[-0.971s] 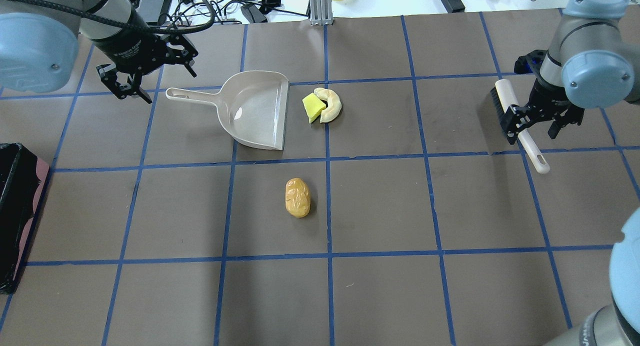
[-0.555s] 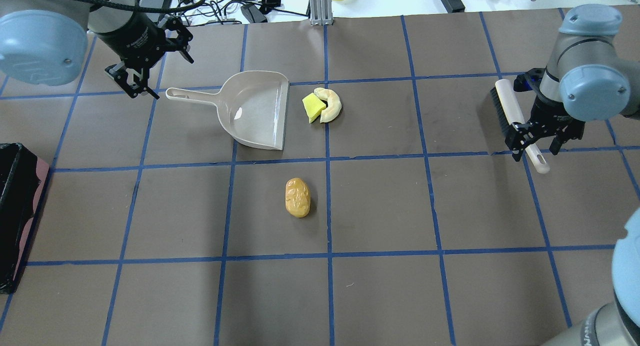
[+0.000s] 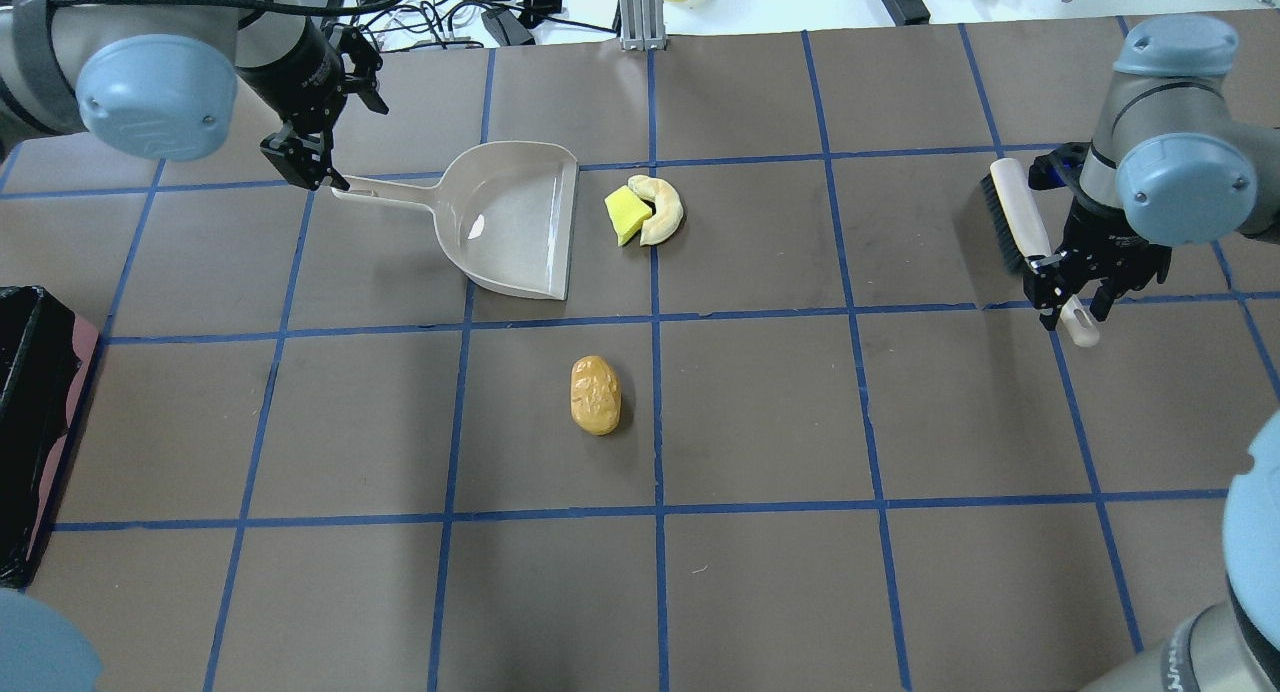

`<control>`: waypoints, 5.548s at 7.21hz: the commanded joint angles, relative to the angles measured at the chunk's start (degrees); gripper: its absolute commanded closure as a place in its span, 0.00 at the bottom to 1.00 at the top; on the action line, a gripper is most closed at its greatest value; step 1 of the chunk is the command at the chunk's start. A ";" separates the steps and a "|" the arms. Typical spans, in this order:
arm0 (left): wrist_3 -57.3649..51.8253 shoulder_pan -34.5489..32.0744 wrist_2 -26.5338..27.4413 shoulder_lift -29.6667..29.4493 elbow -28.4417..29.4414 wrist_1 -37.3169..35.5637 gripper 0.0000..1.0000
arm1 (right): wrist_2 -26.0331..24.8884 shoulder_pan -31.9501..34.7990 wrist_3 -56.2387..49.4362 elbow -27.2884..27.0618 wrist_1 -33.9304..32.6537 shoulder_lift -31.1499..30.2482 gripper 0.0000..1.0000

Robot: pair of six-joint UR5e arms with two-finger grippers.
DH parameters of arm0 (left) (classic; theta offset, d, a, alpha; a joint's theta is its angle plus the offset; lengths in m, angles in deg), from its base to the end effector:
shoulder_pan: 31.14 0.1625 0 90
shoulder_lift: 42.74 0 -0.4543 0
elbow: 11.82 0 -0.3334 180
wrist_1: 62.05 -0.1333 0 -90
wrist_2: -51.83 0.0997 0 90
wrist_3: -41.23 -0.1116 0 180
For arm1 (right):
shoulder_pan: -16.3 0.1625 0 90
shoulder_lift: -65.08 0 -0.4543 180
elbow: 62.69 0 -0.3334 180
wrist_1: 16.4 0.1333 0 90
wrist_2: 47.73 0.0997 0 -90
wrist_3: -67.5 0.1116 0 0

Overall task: Sweep and dump trash into bin
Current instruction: 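Grasp the beige dustpan handle with the left gripper while the right grasps the white brush, then carry the brush with the right gripper toward the sponge and banana peel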

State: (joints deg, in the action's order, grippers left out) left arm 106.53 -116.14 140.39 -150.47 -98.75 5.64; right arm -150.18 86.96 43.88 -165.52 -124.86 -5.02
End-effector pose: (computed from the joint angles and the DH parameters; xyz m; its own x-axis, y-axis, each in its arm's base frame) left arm -0.0855 -0.5842 0.4135 -0.3378 -0.9320 0.1313 -0.9411 0.3364 -0.0330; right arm -0.0641 -0.5126 0.2792 -0.9889 -0.1160 0.0927 -0.0822 0.9473 0.3096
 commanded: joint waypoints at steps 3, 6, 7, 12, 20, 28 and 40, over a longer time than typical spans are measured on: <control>5.52 0.62 0.30 -9.85 3.76 -3.88 0.02 | 0.06 0.00 0.24 0.17 0.26 -0.21 0.86; 6.33 0.62 0.57 -15.84 7.65 -4.15 0.00 | 0.06 0.79 2.69 2.79 1.92 -1.88 0.88; 6.42 0.62 0.74 -16.63 7.47 -3.36 0.00 | -0.03 2.18 5.57 7.07 7.33 -2.15 0.88; 6.68 1.06 3.38 -19.71 10.54 -1.07 0.06 | -0.84 23.80 30.54 13.44 15.65 0.74 0.91; 13.95 0.71 3.72 -19.98 10.81 0.16 1.00 | 2.08 33.13 41.63 16.87 14.24 7.87 0.92; 16.35 -0.25 7.85 -20.24 13.87 5.84 1.00 | 3.30 35.33 43.47 18.53 13.54 8.57 0.92; 16.70 -0.78 7.95 -22.17 15.65 7.72 1.00 | 10.07 39.90 48.58 25.57 13.89 15.25 0.92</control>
State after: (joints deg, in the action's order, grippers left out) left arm 123.23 -116.92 148.38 -172.58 -83.12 13.36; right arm -140.35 126.51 92.28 -139.96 -110.74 10.08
